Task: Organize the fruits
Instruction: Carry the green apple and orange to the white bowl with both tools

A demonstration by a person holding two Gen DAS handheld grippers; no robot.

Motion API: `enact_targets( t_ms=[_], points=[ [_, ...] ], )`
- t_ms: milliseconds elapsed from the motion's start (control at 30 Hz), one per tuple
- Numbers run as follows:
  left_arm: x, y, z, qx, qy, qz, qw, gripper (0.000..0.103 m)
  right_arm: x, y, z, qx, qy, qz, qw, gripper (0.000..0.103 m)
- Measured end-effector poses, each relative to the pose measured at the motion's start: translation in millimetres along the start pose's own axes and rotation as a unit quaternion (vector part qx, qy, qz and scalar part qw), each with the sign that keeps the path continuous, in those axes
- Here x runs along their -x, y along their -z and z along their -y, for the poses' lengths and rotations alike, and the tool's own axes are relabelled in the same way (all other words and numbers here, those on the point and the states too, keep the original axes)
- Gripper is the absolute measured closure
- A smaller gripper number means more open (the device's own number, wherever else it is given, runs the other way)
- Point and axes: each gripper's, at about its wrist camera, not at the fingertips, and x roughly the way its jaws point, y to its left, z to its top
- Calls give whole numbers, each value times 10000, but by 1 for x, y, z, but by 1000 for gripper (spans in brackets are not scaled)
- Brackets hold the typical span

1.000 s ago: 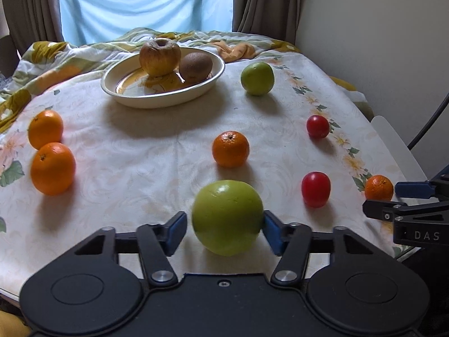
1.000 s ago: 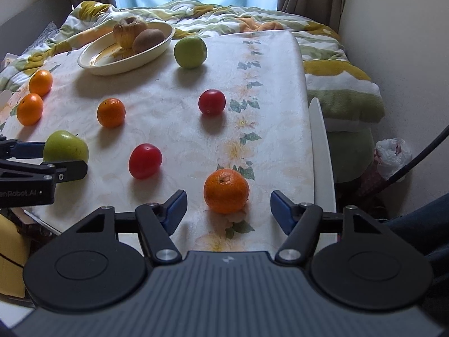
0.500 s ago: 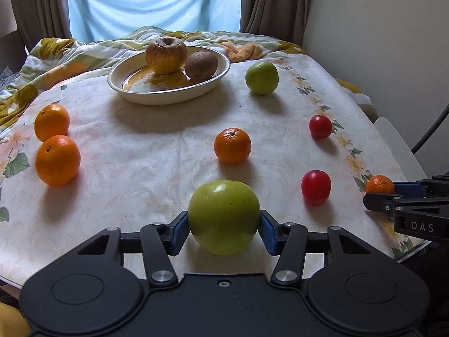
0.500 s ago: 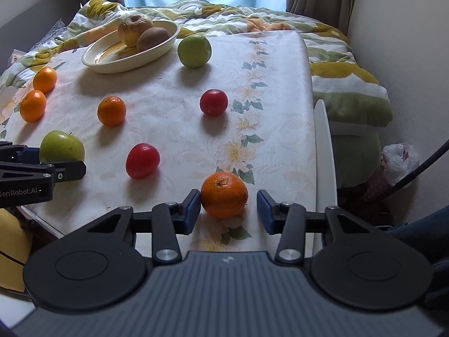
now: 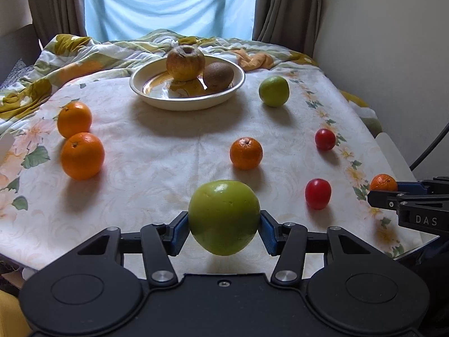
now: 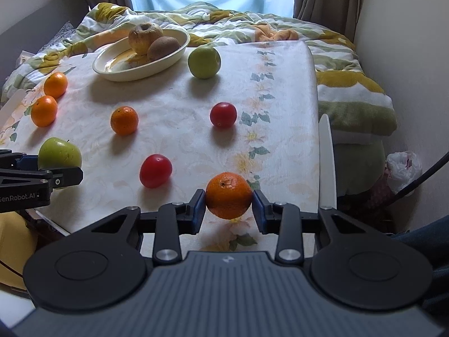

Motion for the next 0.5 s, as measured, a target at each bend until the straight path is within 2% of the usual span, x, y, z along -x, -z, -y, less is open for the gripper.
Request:
enact_targets(
  t_ms=[200,500],
  points=[
    [29,-15,-10,260,36,236,9994,46,19,-14,-6,42,-104,113,9999,52],
    [59,-50,-36,365,-192,566,9975,46,42,-53,-20,34,-340,283,9990,52]
  ],
)
